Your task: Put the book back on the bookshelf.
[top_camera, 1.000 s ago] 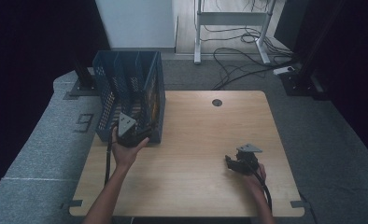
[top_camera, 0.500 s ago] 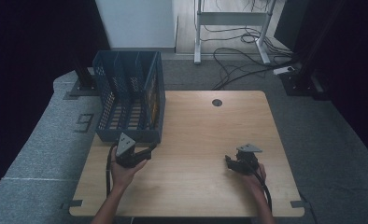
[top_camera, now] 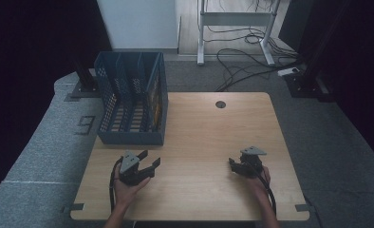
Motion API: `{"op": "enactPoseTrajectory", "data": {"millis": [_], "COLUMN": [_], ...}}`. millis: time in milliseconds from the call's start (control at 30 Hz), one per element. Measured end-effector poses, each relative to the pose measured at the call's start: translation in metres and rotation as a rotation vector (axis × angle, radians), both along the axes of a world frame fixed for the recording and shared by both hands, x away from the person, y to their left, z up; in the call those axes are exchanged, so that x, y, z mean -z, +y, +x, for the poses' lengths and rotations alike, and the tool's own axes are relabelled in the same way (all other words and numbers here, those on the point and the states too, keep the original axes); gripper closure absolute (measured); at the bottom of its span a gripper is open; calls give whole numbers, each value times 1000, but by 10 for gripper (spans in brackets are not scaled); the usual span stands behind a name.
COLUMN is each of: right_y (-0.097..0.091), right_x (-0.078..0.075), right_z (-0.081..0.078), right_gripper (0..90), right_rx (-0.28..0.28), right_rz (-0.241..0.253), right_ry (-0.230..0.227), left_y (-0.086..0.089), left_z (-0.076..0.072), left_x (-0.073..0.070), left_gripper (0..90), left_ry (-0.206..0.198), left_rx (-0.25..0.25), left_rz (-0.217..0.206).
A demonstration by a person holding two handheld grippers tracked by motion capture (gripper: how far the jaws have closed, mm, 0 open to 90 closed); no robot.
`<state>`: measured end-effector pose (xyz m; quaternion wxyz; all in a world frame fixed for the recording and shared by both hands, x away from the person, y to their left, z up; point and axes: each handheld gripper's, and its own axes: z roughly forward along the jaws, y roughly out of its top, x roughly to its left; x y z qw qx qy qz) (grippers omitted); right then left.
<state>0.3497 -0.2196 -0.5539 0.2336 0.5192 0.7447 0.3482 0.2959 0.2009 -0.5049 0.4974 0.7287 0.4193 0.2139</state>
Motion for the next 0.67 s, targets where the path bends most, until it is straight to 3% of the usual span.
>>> {"op": "enactPoseTrajectory", "data": {"millis": [100, 167, 667], "right_y": [0, 0, 0], "right_x": [0, 0, 0], "right_z": [0, 0, 0], "right_gripper": [342, 342, 332], "right_rx": [1, 0, 3], "right_rz": [0, 0, -3], "right_ry": [0, 0, -1], "left_y": [2, 3, 1], "left_z": [-1, -2, -1], "left_x": [8, 10, 15], "left_gripper": [350, 348, 344], "left_ry": [37, 32, 44], "left_rx": [4, 0, 15], "left_rz": [17, 39, 42]}}
